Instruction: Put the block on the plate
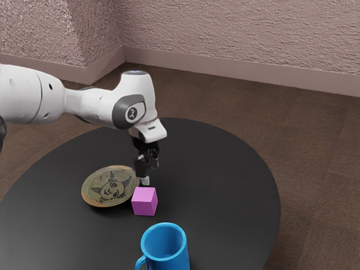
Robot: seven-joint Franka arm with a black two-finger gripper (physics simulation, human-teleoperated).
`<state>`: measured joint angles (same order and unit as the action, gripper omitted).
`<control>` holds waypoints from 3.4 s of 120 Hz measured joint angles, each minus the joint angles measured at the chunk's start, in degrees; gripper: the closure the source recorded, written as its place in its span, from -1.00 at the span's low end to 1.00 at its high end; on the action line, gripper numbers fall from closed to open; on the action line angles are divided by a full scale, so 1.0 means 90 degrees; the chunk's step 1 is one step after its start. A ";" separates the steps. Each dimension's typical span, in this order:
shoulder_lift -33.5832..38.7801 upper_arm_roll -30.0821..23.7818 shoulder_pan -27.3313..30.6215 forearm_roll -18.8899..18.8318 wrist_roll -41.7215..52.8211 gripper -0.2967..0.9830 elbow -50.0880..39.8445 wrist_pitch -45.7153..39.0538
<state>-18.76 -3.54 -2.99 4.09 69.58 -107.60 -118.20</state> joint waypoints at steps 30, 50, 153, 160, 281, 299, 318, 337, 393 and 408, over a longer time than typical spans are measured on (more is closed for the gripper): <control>0.0245 -0.0008 0.0008 0.0021 0.0087 -0.54 -0.0661 -0.0446; 0.0333 -0.0008 -0.0070 0.0004 0.0086 -0.54 -0.0830 -0.0647; 0.0015 -0.0007 0.0006 -0.0039 -0.0035 -0.54 -0.1025 -0.1009; -0.0041 -0.0007 0.0015 -0.0039 -0.0043 -0.54 -0.1025 -0.1028; 0.0876 0.0115 0.0025 -0.0085 -0.0404 -0.02 -0.1062 -0.0989; 0.0934 0.0551 0.0112 -0.0086 -0.0396 -0.03 -0.1056 -0.0876; 0.0940 0.0997 0.0119 -0.0060 -0.0329 -0.02 -0.1056 -0.0779; 0.0957 0.1335 0.0143 -0.0024 -0.0204 -0.02 -0.1055 -0.0687; 0.0617 0.1388 0.0212 0.0000 0.0031 -0.01 -0.1127 -0.0706; 0.0560 0.1388 0.0214 0.0005 0.0063 -0.02 -0.1124 -0.0739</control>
<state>-13.72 8.96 -1.06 4.14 70.14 -117.72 -124.85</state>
